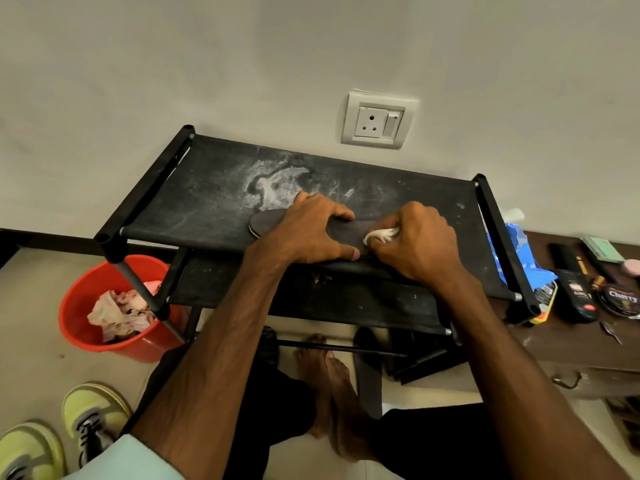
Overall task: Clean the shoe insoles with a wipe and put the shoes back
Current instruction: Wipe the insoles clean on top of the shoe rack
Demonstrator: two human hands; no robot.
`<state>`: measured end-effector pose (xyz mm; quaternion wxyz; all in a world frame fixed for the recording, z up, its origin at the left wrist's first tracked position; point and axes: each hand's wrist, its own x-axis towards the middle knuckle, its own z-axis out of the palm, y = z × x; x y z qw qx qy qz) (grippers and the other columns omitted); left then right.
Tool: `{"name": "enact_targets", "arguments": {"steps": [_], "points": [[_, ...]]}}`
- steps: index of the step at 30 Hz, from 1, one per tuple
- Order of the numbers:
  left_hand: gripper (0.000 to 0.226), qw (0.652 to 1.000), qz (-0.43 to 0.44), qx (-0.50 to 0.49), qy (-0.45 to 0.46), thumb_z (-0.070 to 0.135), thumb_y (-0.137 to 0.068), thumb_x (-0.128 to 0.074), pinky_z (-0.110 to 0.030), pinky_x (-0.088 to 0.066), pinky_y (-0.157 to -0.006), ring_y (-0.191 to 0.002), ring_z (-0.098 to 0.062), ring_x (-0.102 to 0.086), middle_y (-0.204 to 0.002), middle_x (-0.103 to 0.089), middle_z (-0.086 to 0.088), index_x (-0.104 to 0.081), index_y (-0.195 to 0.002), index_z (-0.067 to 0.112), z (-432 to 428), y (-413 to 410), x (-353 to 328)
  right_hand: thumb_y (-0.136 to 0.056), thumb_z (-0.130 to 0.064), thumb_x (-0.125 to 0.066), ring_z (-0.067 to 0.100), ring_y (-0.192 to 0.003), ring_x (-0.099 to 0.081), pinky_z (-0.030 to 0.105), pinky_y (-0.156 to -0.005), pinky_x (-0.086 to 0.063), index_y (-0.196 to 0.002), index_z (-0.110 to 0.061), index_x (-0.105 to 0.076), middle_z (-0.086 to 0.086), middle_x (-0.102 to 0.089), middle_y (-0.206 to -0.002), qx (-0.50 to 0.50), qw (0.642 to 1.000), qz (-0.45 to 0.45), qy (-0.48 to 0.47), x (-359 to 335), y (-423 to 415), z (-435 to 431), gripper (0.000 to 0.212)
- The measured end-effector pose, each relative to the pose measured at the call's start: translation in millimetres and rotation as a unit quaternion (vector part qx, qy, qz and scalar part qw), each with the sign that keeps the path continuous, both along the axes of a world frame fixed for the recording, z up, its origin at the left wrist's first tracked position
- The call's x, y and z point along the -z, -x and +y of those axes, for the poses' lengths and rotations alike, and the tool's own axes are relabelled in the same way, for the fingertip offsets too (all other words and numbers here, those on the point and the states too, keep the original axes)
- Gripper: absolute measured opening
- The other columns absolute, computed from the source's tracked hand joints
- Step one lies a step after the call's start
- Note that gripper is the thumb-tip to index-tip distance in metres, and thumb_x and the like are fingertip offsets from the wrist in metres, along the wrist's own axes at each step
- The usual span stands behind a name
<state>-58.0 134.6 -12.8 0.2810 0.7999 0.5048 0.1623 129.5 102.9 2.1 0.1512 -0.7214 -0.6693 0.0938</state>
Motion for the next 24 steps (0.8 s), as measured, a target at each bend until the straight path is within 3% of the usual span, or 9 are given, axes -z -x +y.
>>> {"name": "enact_targets", "arguments": {"steps": [4,10,15,17,21,24], "points": [[0.071,1.0,-0.008,-0.003,0.008,0.049,-0.076,-0.083,-0.031,-0.029,-0.104,-0.133,-0.019,-0.031,-0.135,-0.052,0.006,-0.058,-0.139,0.029,-1.2,-2.7,1.5,-0.077,-0.039,-0.076,0.027,-0.087,-0.072,0.044,-0.084,-0.059,-0.094,-0.032,-0.083,0.003,-0.079,-0.092,0.053,0.997,0.049,-0.002,-4.3,-10.9,9.4,0.02],[0.073,1.0,-0.003,-0.007,0.001,0.051,-0.073,-0.084,-0.03,-0.031,-0.099,-0.129,-0.02,-0.033,-0.133,-0.055,0.005,-0.058,-0.138,0.031,3.1,1.2,3.1,-0.076,-0.039,-0.075,0.022,-0.075,-0.071,0.037,-0.07,-0.059,-0.088,-0.036,-0.083,-0.001,-0.076,-0.078,-0.018,0.998,0.053,0.005,4.9,14.4,10.2,0.014],[0.072,1.0,-0.003,-0.006,0.0,0.054,-0.074,-0.082,-0.033,-0.032,-0.105,-0.132,-0.021,-0.031,-0.134,-0.052,0.004,-0.058,-0.139,0.033,1.9,-1.8,6.4,-0.078,-0.036,-0.074,0.029,-0.089,-0.072,0.043,-0.083,-0.06,-0.095,-0.032,-0.083,0.004,-0.079,-0.094,0.046,0.997,0.064,-0.007,0.4,-0.7,19.5,0.019],[0.072,1.0,0.0,-0.01,-0.001,0.054,-0.074,-0.082,-0.034,-0.032,-0.107,-0.133,-0.021,-0.031,-0.132,-0.051,0.005,-0.058,-0.139,0.033,2.2,-0.7,6.9,-0.08,-0.031,-0.073,0.031,-0.087,-0.072,0.041,-0.08,-0.059,-0.094,-0.029,-0.083,0.006,-0.078,-0.092,0.05,0.997,0.057,-0.022,2.8,0.3,21.4,0.018],[0.072,1.0,0.011,0.011,-0.011,0.054,-0.076,-0.081,-0.027,-0.023,-0.098,-0.127,-0.02,-0.033,-0.115,-0.048,0.008,-0.057,-0.14,0.033,4.6,0.8,6.1,-0.08,-0.033,-0.073,0.027,-0.079,-0.072,0.045,-0.073,-0.061,-0.091,-0.032,-0.083,0.004,-0.077,-0.083,-0.01,0.996,0.087,0.007,9.0,15.9,20.8,0.015],[0.072,1.0,0.015,0.015,-0.007,0.054,-0.078,-0.079,-0.027,-0.023,-0.099,-0.129,-0.02,-0.032,-0.123,-0.05,0.006,-0.055,-0.142,0.033,4.6,-0.2,8.3,-0.079,-0.037,-0.078,0.026,-0.086,-0.073,0.045,-0.079,-0.061,-0.094,-0.032,-0.083,0.003,-0.079,-0.092,0.008,0.996,0.089,0.002,5.6,7.8,29.0,0.017]]}}
